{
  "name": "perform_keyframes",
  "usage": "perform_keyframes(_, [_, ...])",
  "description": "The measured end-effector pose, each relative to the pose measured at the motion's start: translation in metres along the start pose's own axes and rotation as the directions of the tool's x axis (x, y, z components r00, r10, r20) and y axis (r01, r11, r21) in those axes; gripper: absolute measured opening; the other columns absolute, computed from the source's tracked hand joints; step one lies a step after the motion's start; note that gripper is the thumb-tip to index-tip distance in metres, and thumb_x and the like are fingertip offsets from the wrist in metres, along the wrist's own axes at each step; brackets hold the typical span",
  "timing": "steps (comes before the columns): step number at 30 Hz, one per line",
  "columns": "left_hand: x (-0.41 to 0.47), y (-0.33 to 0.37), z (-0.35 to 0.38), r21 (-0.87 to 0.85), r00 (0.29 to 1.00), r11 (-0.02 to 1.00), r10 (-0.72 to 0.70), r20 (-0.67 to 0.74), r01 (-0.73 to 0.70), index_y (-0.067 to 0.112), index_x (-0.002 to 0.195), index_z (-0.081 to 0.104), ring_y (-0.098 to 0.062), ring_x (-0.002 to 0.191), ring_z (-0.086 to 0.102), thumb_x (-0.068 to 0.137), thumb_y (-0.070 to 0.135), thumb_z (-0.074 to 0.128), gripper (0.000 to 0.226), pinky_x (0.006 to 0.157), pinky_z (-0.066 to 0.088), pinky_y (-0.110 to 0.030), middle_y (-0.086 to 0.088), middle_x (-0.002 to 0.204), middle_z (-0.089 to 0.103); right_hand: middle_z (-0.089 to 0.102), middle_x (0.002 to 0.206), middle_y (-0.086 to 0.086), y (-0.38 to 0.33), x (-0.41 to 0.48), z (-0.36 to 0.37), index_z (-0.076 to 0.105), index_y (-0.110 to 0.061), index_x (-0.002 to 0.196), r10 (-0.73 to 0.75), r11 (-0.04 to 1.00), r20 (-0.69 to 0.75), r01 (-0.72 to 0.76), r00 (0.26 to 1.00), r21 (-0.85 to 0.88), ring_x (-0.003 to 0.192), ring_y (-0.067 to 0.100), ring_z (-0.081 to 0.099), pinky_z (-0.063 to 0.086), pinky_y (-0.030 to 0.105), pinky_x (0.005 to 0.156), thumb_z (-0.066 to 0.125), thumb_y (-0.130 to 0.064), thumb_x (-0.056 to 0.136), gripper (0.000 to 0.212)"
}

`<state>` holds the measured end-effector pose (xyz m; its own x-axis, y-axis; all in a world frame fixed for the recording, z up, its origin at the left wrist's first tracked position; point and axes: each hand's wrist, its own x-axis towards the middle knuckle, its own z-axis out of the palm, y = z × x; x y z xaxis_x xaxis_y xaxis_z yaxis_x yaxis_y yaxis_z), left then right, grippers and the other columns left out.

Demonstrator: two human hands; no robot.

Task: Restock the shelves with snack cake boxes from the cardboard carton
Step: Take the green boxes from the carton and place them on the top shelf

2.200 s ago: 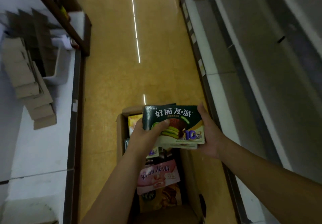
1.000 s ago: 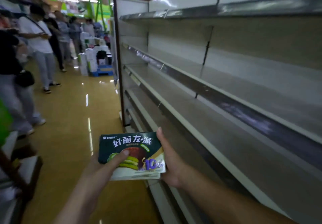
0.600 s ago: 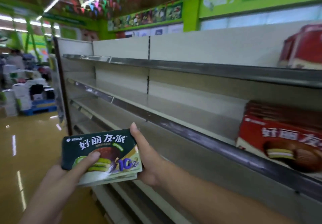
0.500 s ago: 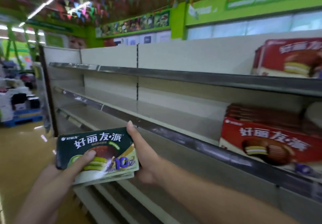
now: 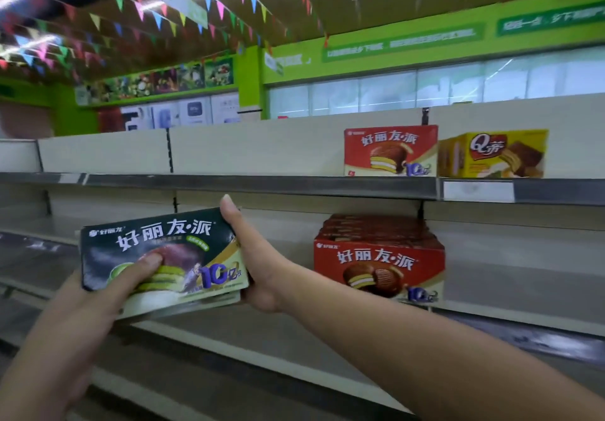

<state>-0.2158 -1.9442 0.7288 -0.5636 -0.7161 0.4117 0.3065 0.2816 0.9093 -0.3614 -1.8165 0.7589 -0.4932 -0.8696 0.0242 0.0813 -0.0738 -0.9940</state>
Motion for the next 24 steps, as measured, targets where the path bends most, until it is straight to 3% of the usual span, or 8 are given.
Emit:
perform_keyframes(2, [0.006,0.003,0.007,-0.005,1.000,1.000,-0.007,0.025,0.007,0.016,0.107,0.075,-0.023,0.087,0.074,0.066,0.047,0.082,0.052,0.091,0.054,-0.044,0.002,0.089,0.080,0.059,0.142,0.019,-0.010,-0.009,-0.009,0.063,-0.019,0.125,-0.024,1.000,-0.028,0.024,0.999,0.013,0.126,0.034,0.060,0.050,0.039,0.100,0.051,-0.088,0.064,0.093])
perform_keyframes(7, [0.022,0.006,0.034,0.027,0.999,1.000,-0.008,0.052,0.007,0.006,0.105,0.071,-0.038,0.089,0.072,0.089,0.029,0.076,0.028,0.088,0.055,-0.052,-0.012,0.092,0.077,0.059,0.142,0.021,-0.026,-0.032,-0.029,0.054,-0.009,0.145,-0.055,0.996,-0.060,0.058,0.997,0.062,0.134,0.040,0.054,0.043,0.051,0.113,0.068,-0.087,0.054,0.121])
perform_keyframes(13, [0.019,0.025,0.079,0.017,0.989,0.999,0.027,0.145,-0.029,0.009,0.106,0.071,-0.037,0.097,0.072,0.083,0.034,0.079,0.035,0.093,0.054,-0.055,-0.011,0.101,0.078,0.062,0.139,0.019,-0.051,-0.063,-0.063,0.055,-0.011,0.145,-0.122,0.990,-0.150,0.131,0.981,0.054,0.132,0.039,0.056,0.046,0.047,0.111,0.065,-0.084,0.059,0.113])
perform_keyframes(19, [0.002,0.064,0.128,-0.088,0.964,0.996,0.043,0.261,-0.021,0.024,0.109,0.077,-0.011,0.088,0.074,0.052,0.062,0.087,0.069,0.080,0.049,-0.033,0.006,0.098,0.080,0.064,0.135,0.021,-0.080,-0.095,-0.097,0.059,-0.012,0.141,-0.192,0.980,-0.239,0.199,0.952,0.005,0.119,0.037,0.064,0.045,0.052,0.111,0.059,-0.081,0.076,0.094])
perform_keyframes(22, [-0.007,0.084,0.151,-0.157,0.963,0.986,0.090,0.254,-0.051,0.030,0.095,0.077,0.004,0.069,0.069,0.051,0.057,0.080,0.051,0.071,0.044,-0.029,0.013,0.087,0.079,0.063,0.135,0.022,-0.097,-0.117,-0.109,0.058,-0.011,0.141,-0.237,0.970,-0.228,0.244,0.944,0.002,0.115,0.040,0.064,0.049,0.050,0.106,0.056,-0.077,0.080,0.090])
perform_keyframes(24, [-0.011,0.095,0.163,-0.182,0.959,0.982,0.100,0.266,-0.052,0.027,0.093,0.075,0.005,0.065,0.069,0.057,0.051,0.080,0.044,0.071,0.045,-0.029,0.014,0.080,0.078,0.066,0.131,0.021,-0.106,-0.127,-0.119,0.061,-0.011,0.138,-0.273,0.961,-0.245,0.278,0.930,-0.014,0.114,0.037,0.066,0.051,0.047,0.103,0.054,-0.076,0.083,0.085])
